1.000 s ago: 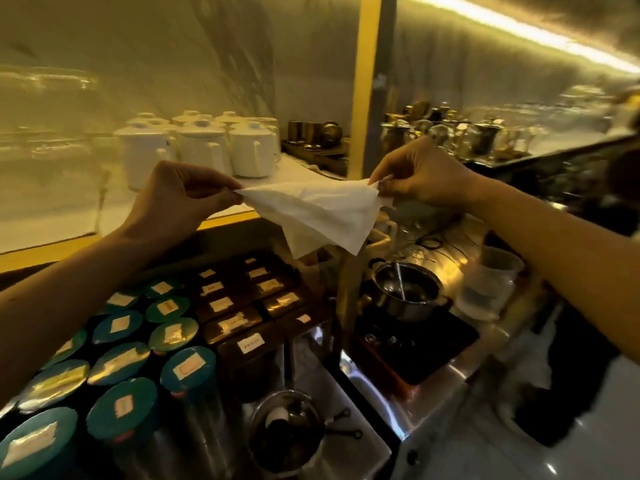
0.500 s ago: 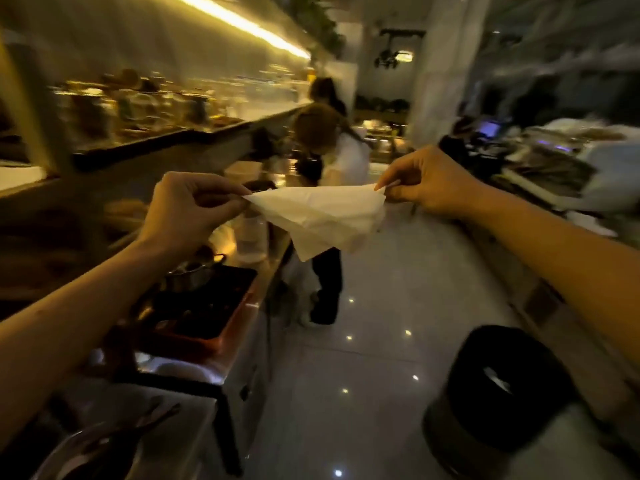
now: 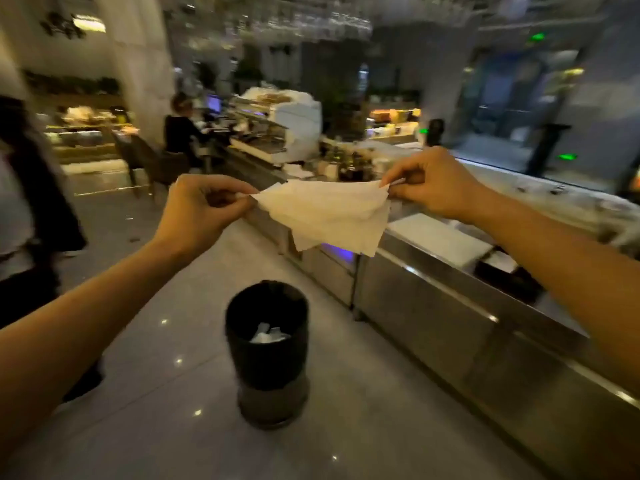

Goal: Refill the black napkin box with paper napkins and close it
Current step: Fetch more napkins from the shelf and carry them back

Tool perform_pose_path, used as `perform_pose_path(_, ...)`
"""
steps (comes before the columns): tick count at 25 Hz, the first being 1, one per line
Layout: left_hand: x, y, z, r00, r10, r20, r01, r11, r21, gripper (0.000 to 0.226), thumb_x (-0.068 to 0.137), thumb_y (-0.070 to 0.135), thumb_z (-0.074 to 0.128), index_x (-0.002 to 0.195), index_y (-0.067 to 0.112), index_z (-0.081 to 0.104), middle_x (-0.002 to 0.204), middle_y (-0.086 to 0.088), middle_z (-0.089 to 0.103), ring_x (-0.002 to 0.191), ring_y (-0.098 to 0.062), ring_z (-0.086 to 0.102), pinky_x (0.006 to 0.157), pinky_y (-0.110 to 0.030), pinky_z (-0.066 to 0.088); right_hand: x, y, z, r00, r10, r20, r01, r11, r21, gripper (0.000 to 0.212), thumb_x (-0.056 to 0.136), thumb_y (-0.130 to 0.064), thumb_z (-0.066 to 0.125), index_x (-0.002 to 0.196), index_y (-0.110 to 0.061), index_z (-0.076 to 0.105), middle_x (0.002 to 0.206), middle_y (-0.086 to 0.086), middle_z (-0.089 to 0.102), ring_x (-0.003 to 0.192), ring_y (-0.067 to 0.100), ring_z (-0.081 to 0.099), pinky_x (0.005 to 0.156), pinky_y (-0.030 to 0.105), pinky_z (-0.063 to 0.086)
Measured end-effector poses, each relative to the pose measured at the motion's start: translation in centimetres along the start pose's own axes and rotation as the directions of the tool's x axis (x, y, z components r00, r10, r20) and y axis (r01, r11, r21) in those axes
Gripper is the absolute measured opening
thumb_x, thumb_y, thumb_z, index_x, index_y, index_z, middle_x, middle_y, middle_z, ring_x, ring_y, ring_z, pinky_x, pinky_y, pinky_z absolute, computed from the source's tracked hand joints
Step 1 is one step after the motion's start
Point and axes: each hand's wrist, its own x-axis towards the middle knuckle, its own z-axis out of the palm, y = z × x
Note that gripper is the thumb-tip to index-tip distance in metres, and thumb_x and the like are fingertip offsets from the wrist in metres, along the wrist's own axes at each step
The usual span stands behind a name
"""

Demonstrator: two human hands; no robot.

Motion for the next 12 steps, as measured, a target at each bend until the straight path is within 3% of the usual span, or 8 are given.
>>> perform_pose_path(3,5.0,0.8,12.7,0.991,0.046,0.127,-0.027,0.989,-0.146,0.019,0.083,0.009,0.071,0.098,0.021,0.072,0.088,0.004,0.072,0.079,-0.005,0.070,0.077,-0.015,0.055,-3.9,9.7,-5.7,0.986,0.145,-0.080,-0.148,0.988,-0.035,0.015,0.082,-0.006,0.073,0.094,-0.014,0.074,0.091,0.002,0.071,0.078,0.002,0.066,0.079,0.014,0.053)
perform_pose_path(7,10.1,1.8,27.1,0.962,0.100,0.252,-0.017,0.951,-0.310,0.018,0.082,0.007,0.073,0.097,0.017,0.074,0.081,0.009,0.075,0.075,-0.005,0.071,0.074,-0.020,0.057,-8.1,19.4,-11.2,0.929,0.332,-0.163,-0.343,0.939,-0.040,0.015,0.080,-0.004,0.074,0.092,-0.012,0.074,0.092,0.006,0.073,0.087,0.017,0.071,0.088,0.039,0.056)
perform_pose_path(9,12.0,2.2,32.7,0.941,0.140,0.310,-0.021,0.934,-0.358,0.020,0.081,0.009,0.073,0.094,0.025,0.073,0.079,0.021,0.073,0.075,-0.001,0.070,0.073,-0.015,0.055,-9.8,23.4,-12.8,0.900,0.392,-0.189,-0.408,0.911,-0.053,0.014,0.080,-0.005,0.074,0.093,-0.009,0.074,0.093,0.007,0.074,0.088,0.019,0.071,0.088,0.041,0.056)
perform_pose_path(12,15.5,2.3,41.1,0.902,0.187,0.388,-0.006,0.906,-0.422,0.025,0.081,0.011,0.074,0.089,0.035,0.072,0.080,0.018,0.073,0.076,-0.001,0.070,0.072,-0.012,0.052,-11.8,29.1,-14.9,0.840,0.489,-0.234,-0.515,0.855,-0.065,0.015,0.082,-0.008,0.073,0.096,-0.011,0.074,0.096,0.005,0.073,0.090,0.016,0.070,0.089,0.037,0.056)
